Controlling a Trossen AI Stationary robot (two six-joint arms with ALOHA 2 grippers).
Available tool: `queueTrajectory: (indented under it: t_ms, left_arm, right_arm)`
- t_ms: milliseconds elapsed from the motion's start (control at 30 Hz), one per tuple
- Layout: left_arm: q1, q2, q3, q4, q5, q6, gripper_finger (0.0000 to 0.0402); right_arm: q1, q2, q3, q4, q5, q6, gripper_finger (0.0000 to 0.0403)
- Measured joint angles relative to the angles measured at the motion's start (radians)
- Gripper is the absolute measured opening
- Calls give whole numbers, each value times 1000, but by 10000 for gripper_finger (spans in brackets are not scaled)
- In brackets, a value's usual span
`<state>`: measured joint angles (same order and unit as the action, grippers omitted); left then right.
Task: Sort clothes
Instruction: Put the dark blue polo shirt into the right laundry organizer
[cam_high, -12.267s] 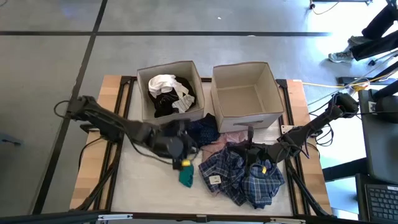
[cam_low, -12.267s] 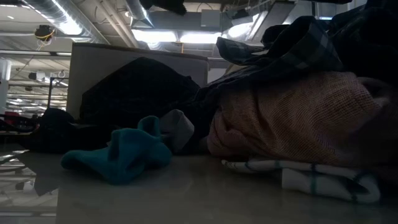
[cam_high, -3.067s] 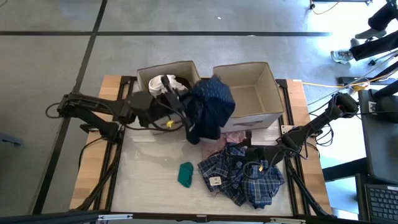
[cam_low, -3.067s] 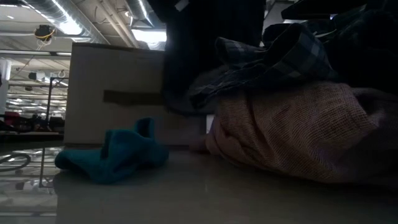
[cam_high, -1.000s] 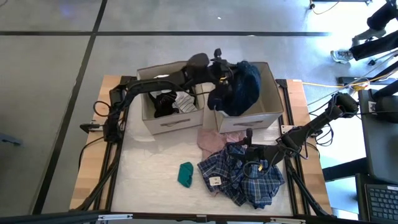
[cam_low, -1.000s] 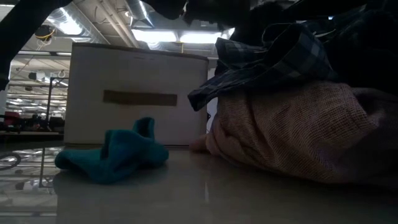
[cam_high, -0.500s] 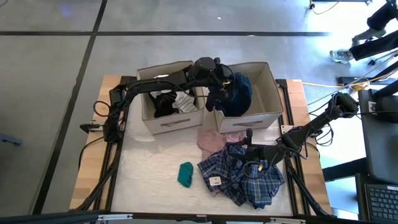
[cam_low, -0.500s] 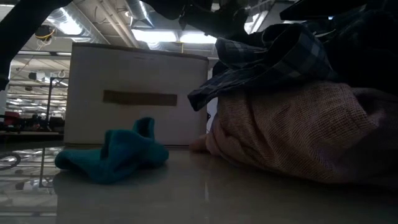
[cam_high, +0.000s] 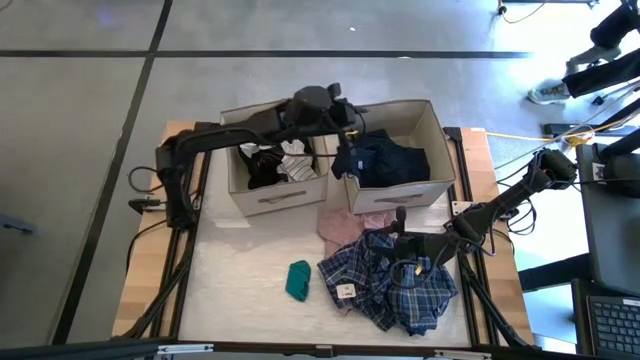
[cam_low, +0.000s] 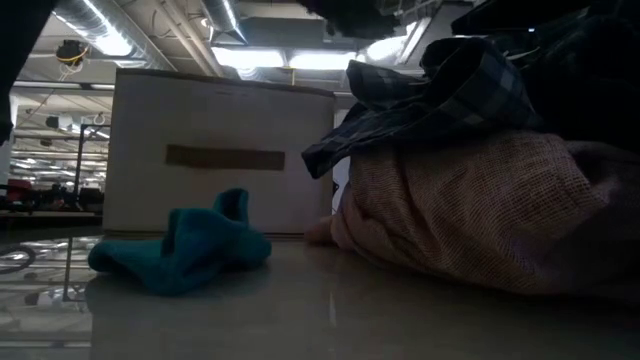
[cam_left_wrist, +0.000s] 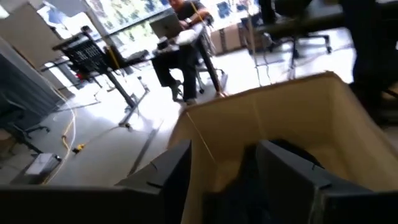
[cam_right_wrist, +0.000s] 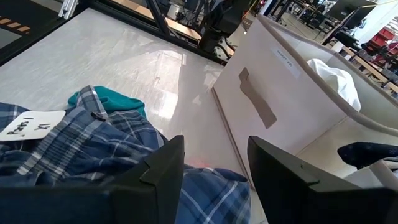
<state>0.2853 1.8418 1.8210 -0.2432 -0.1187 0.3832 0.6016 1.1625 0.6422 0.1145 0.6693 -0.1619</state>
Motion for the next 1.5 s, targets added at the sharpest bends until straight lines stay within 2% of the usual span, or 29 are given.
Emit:
queueTrajectory:
  t_ms: [267, 367, 567, 800, 1067, 1200, 1433, 1500]
  left_arm:
    - [-83, -52, -2, -369, 0, -41, 163]
    - [-112, -43, -40, -436, -5, -78, 160]
    - [-160, -42, -148, -386, -107, -86, 158]
    - [-153, -42, -211, -308, -222, -88, 158]
    - [-118, -33, -275, -235, -189, -66, 154]
    - [-121, -31, -277, -218, -173, -55, 118]
    - [-122, -31, -278, -188, -118, -24, 16]
    - [-122, -32, -278, -182, -117, -13, 5]
  right_arm:
    - [0, 0, 0, -12, 0, 0, 179]
    - [0, 0, 0, -12, 0, 0, 179]
    - [0, 0, 0, -8, 0, 0, 179]
    - [0, 0, 0, -4, 0, 0, 179]
    - [0, 0, 0, -4, 0, 0, 179]
    - [0, 0, 0, -4, 0, 0, 179]
    - [0, 0, 0, -4, 0, 0, 179]
    - [0, 0, 0, -4, 0, 0, 179]
